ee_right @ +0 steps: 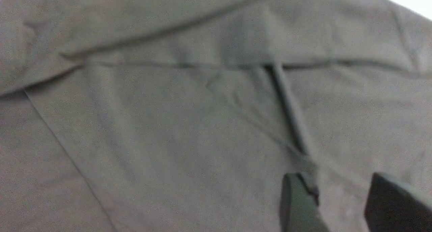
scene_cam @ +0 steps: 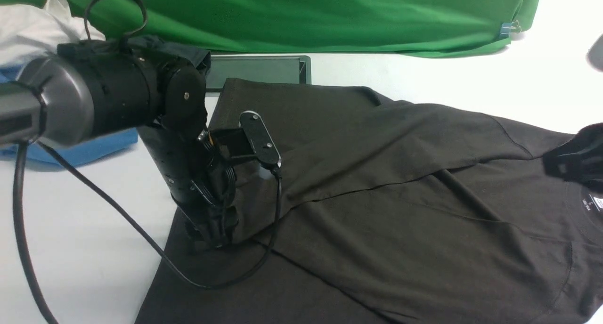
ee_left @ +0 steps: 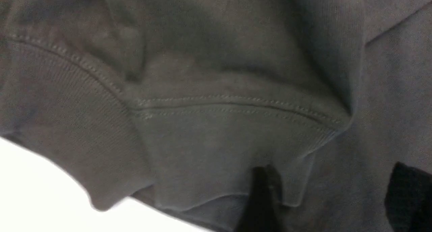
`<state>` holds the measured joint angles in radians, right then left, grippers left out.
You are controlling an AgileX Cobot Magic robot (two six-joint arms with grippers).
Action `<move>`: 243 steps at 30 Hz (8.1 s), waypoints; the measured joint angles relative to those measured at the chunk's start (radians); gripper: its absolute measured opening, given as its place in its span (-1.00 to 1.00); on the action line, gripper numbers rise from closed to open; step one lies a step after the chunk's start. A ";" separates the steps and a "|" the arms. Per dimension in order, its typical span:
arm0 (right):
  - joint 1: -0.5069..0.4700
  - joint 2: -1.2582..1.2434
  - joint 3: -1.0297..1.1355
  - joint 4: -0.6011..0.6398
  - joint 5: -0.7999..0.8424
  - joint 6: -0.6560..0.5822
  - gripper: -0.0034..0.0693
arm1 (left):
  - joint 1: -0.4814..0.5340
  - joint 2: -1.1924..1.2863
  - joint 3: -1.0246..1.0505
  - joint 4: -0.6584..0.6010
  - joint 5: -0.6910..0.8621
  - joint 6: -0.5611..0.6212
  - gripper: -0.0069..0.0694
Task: Fold a long-sleeved shirt on a white desktop.
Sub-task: 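Fold the left side of the dark shirt inward over its body with the left gripper, then grasp the near edge of the shirt at its hem and shoulder corners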
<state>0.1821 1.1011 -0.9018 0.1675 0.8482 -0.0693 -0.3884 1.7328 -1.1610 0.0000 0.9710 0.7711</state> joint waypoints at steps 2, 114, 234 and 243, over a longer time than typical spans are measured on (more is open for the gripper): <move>0.000 0.050 -0.004 0.003 0.004 0.012 0.10 | 0.000 -0.017 0.000 0.025 -0.015 -0.071 0.46; -0.110 0.941 -0.469 -0.091 -0.191 0.158 -0.35 | 0.000 -0.751 0.549 -0.080 -0.518 -0.312 -0.77; -0.310 0.220 0.390 -0.226 -0.256 0.588 0.58 | -0.178 -0.753 0.491 -0.127 0.046 0.010 -0.71; -0.316 0.379 0.371 -0.228 -0.329 0.538 -0.09 | -0.178 -0.754 0.491 -0.127 0.050 0.007 -0.71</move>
<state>-0.1336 1.4796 -0.5308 -0.0602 0.5195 0.4685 -0.5664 0.9791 -0.6704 -0.1267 1.0209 0.7783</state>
